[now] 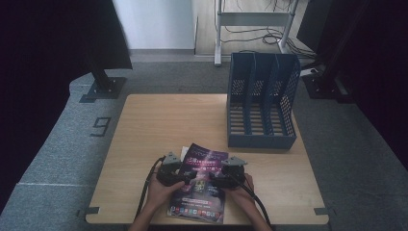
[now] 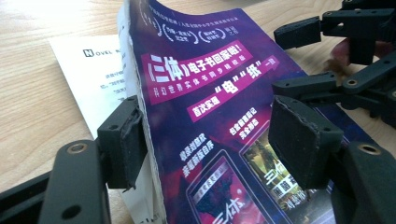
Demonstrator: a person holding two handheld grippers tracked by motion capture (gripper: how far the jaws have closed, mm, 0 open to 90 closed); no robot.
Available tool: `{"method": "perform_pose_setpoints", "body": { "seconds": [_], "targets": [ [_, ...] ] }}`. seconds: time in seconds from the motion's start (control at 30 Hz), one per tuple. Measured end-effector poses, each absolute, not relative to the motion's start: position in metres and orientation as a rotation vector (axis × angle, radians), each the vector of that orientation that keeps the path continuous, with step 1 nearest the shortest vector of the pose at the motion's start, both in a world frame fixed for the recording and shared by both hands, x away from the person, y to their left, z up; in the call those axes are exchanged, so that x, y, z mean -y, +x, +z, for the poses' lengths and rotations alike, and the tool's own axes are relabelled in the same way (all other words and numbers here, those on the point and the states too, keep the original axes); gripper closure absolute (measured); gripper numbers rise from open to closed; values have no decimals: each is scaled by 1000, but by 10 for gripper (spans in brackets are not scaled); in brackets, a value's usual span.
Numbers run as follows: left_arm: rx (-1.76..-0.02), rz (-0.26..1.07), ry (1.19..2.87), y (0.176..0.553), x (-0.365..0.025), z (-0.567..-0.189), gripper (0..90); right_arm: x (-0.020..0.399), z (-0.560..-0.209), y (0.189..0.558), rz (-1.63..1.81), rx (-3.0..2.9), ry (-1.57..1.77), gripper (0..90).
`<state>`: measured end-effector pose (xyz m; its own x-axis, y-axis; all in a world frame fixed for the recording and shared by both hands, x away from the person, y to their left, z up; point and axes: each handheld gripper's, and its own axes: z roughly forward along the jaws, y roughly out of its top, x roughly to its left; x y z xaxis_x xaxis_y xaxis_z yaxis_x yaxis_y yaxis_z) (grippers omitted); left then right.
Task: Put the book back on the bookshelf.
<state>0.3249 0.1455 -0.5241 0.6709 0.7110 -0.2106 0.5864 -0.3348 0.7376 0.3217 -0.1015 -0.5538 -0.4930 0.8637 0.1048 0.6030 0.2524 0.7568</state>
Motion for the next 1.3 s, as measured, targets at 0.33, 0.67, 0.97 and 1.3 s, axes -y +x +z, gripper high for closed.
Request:
{"method": "perform_pose_setpoints", "body": {
  "seconds": [0.33,0.67,0.97,1.3],
  "targets": [
    [-1032,204,2044,331,-151,-527,304,102,-554,322,1098,-2198,1349,141],
    [-1124,283,2091,336,-153,-536,287,102,-554,321,1099,-2196,1346,146],
    [-1143,251,2090,340,-152,-541,268,102,-554,321,1099,-2196,1346,146],
    [-1198,211,2022,340,-153,-536,285,102,-554,321,1098,-2196,1346,147]
  ]
}}
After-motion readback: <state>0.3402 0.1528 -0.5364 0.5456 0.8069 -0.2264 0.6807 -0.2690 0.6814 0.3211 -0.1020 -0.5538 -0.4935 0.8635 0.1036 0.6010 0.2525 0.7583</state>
